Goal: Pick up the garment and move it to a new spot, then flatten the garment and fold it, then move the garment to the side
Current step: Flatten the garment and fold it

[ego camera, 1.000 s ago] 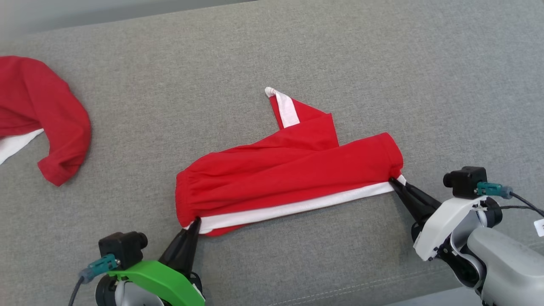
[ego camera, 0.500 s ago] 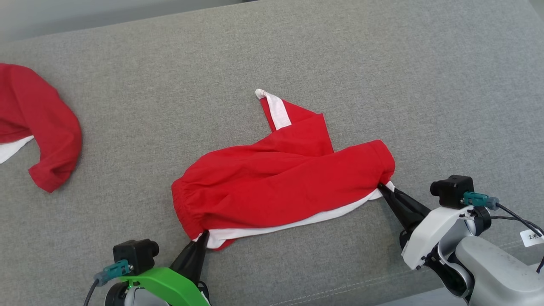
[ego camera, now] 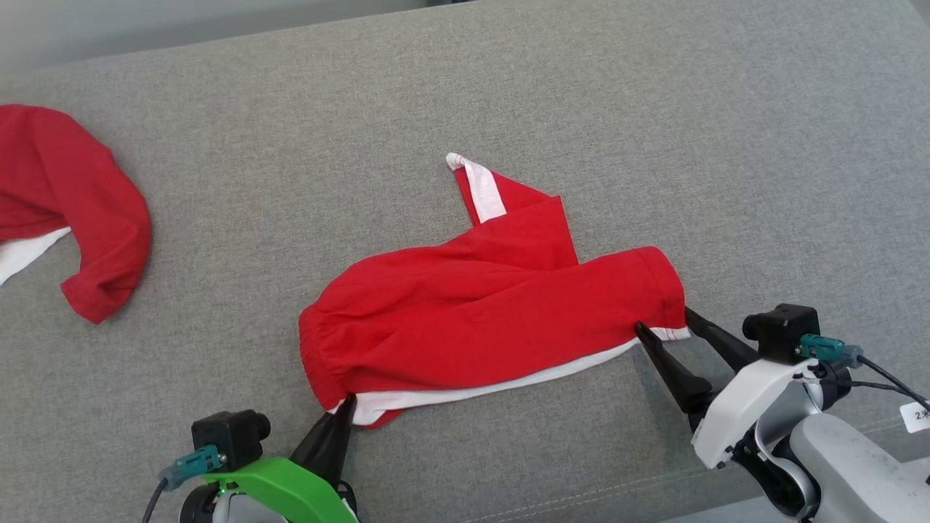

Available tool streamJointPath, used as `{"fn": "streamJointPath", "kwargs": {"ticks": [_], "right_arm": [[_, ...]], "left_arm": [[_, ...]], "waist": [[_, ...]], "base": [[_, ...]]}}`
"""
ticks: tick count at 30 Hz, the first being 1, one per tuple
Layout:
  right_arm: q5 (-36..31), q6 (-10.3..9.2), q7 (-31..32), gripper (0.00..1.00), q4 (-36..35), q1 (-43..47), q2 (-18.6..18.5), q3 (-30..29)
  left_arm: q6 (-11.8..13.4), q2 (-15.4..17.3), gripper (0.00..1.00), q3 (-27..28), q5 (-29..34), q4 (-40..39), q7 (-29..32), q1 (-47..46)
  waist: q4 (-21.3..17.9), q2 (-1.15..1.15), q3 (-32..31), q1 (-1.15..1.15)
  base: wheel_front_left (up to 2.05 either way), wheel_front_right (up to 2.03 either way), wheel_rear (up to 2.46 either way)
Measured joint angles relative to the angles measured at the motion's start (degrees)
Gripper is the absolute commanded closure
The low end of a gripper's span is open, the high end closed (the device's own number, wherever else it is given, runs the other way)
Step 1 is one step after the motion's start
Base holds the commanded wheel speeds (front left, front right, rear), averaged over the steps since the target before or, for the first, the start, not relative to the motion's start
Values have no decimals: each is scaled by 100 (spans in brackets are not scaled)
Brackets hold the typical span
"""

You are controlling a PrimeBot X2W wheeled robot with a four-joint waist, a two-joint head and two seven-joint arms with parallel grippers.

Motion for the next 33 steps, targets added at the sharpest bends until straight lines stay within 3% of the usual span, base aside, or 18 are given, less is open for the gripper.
{"fn": "streamJointPath", "kwargs": {"ticks": [2, 4, 15, 18, 22, 27, 29, 30, 31, 32, 33], "right_arm": [[-81, 0, 124, 4, -92, 96, 52, -131], [-175, 0, 226, 0, -162, 195, 101, -260], [-570, 0, 534, 0, -249, 459, 353, -716], [-609, -2, 611, 10, -191, 458, 405, -727], [-641, -2, 650, 8, -75, 442, 434, -762], [-654, -2, 660, 15, 84, 365, 461, -768], [-665, -2, 684, 23, 156, 333, 474, -749], [-664, -3, 686, 53, 196, 313, 480, -734], [-637, -3, 703, 63, 227, 284, 483, -714], [-604, -3, 732, 91, 244, 250, 483, -658], [-568, -3, 753, 100, 237, 225, 488, -600]], "left_arm": [[1, 4, 100, 1, -7, 3, 2, 0], [15, 9, 100, 2, -8, 4, 5, -1], [27, 54, 100, -2, -25, -9, 10, -8], [31, 65, 100, -13, -26, -13, 14, -22], [32, 66, 100, -26, -32, -12, 24, -40], [43, 76, 100, -31, -40, -9, 24, -53], [44, 80, 100, -35, -40, -8, 24, -54], [44, 83, 100, -42, -42, -8, 25, -54], [44, 85, 100, -42, -44, -7, 25, -55], [44, 88, 100, -44, -58, -5, 29, -57], [44, 92, 100, -45, -73, -3, 32, -57]], "waist": [[-3, 0, 6, 0], [0, 0, 12, 0], [16, 0, 50, 0], [29, 0, 61, 0], [65, 0, 75, 0], [91, 0, 88, 0], [89, 0, 88, 0], [88, 0, 88, 0], [87, 0, 87, 0], [85, 0, 85, 0], [82, 0, 81, 0]], "base": [[0, 0, 0], [0, 0, 0], [0, 0, 0], [0, 0, 0], [0, 0, 0], [0, 0, 0], [0, 0, 0], [0, 0, 0], [0, 0, 0], [0, 0, 0], [0, 0, 0]]}}
